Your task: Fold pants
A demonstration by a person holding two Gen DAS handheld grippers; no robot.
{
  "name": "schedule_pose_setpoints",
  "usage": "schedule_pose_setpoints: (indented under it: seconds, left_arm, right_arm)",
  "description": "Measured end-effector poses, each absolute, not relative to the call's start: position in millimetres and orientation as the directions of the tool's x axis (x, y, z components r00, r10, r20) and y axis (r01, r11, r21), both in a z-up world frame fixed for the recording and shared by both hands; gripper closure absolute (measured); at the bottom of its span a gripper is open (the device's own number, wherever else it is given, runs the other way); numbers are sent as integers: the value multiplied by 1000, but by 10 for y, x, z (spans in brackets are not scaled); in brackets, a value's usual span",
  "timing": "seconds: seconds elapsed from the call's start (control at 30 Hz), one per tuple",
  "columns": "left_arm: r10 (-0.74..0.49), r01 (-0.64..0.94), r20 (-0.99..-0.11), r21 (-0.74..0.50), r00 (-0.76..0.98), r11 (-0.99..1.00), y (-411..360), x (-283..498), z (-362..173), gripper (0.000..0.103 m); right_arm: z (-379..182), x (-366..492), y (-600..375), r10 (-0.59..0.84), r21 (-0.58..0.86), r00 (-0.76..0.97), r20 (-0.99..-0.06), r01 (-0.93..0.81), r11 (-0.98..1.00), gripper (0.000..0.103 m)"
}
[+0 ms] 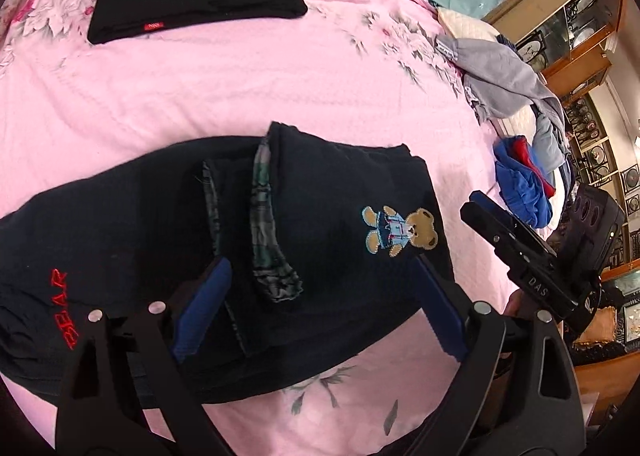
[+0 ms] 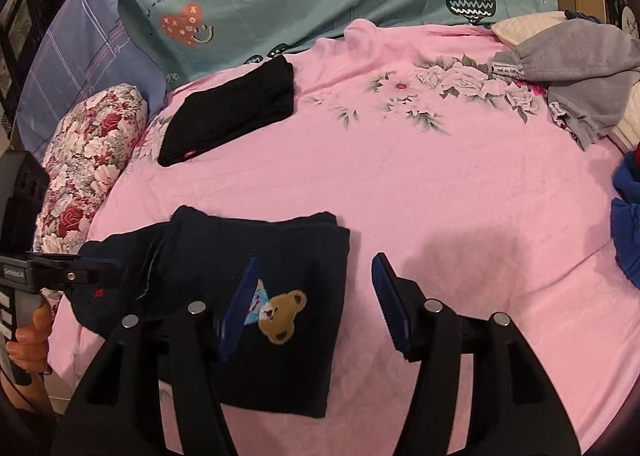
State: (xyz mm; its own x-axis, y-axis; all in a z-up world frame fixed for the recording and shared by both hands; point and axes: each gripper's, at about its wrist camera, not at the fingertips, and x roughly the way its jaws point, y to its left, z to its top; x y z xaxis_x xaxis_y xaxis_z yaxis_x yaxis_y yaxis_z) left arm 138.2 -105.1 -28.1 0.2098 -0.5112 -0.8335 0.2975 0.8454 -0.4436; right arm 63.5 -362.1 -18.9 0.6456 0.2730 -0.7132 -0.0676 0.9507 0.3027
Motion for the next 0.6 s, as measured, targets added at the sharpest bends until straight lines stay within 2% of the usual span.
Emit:
schedule_pose_setpoints:
  seconds: [0.13, 0.2, 0.33, 0.6]
  left_arm:
    - [-498, 279, -846, -440, 190, 854, -1156, 1429, -382, 16]
    - [-492, 267, -853, -440, 176, 857, -1181, 1456, -444, 27]
    - [-437, 250, -885, -393, 158, 885, -1259, 1549, -627, 28]
    - [-437, 237, -886, -395, 156, 887, -1186, 1542, -627, 33]
  right_arm:
    - [-296, 604, -3646, 303, 329, 621, -723, -75, 941, 43]
    - [-333, 594, -3655, 321, 348, 612, -723, -78, 934, 43]
    - [-364, 562, -3673, 344, 371, 606, -718, -86, 925, 43]
    - [-383, 537, -3719, 348, 383, 598, -722, -73, 921, 43]
